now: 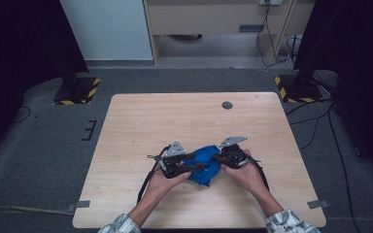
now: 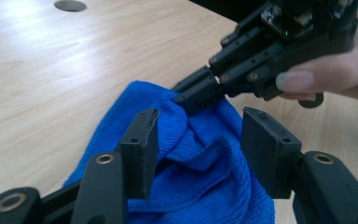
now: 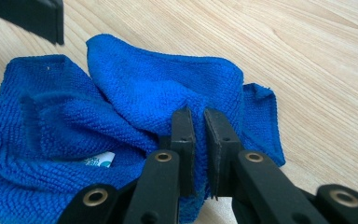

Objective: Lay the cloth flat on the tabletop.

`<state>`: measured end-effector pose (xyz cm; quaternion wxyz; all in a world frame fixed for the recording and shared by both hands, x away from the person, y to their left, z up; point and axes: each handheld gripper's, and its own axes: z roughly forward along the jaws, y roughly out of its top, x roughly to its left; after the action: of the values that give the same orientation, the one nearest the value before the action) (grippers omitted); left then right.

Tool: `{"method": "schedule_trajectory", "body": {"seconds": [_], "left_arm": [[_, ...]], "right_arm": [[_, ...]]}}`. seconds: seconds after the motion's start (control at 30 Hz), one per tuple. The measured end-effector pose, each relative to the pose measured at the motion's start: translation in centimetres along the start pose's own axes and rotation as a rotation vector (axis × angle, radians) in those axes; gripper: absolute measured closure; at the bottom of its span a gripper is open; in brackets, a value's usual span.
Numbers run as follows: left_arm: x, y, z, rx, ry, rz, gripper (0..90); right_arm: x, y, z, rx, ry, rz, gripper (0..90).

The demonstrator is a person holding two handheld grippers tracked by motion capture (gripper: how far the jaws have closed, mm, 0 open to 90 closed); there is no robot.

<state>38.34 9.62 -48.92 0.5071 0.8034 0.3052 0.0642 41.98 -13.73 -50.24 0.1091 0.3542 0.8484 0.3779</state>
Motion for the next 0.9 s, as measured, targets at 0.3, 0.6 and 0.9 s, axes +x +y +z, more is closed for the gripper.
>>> {"method": "schedule_trajectory", "body": {"seconds": [0.3,0.6,0.9], "left_arm": [[-0.1,-0.9,1.5,0.078,-0.009,0.000,52.8],[0.2,-1.2,2.2,0.144,-0.009,0.034,83.6],[2.7,0.0,2.9,0.152,0.058,0.037,88.1]], "right_arm": [[0.0,0.0,0.0,-0.002,-0.001,0.002,82.8],[0.3,0.2,0.3,-0.004,-0.013,-0.004,83.1],[0.0,0.6,0.2,-0.020,-0.043,0.002,83.4]]}}
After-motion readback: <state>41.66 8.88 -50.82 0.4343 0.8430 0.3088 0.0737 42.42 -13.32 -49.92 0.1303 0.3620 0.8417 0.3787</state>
